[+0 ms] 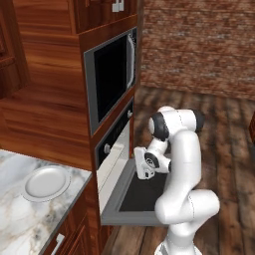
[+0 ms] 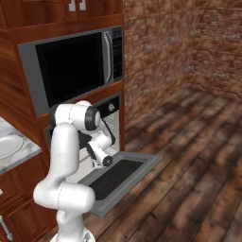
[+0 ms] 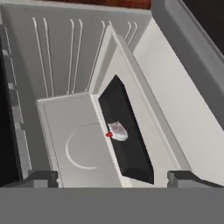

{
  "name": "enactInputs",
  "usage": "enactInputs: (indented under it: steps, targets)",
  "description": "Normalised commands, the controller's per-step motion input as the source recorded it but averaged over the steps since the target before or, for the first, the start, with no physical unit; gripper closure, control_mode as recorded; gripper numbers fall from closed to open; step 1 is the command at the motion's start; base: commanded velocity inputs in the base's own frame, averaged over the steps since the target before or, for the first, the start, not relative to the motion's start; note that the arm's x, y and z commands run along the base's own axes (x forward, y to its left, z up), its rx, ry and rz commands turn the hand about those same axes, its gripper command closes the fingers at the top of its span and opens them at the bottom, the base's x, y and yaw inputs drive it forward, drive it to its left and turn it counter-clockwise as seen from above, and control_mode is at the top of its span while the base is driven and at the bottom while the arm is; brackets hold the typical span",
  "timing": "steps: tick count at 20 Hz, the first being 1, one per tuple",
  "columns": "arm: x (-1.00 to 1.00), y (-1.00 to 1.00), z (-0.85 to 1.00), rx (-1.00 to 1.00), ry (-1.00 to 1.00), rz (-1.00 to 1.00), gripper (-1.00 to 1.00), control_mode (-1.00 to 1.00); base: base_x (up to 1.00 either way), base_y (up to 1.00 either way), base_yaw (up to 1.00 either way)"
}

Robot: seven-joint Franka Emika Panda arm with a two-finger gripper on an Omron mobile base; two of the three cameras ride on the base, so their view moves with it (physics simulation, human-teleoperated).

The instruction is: Take the baked cake out of the oven and place it on the plate for cooling. Then close the oven door.

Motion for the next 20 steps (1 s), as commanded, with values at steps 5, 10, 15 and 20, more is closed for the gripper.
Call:
enactInputs:
  steps: [5, 10, 15, 20]
  targets:
    - [0.16, 0.17, -0.32, -0.09, 0.0, 0.1, -1.0, -1.0, 0.0, 0.0, 0.0]
    - [0.01, 0.2, -0.33, -0.08, 0.0, 0.12, -1.0, -1.0, 0.0, 0.0, 0.0]
    - [0.0, 0.28, -0.24, -0.04, 0.0, 0.11, -1.0, -1.0, 0.0, 0.0, 0.0]
    - [0.0, 0.37, -0.28, 0.0, 0.0, 0.09, -1.0, -1.0, 0.0, 0.0, 0.0]
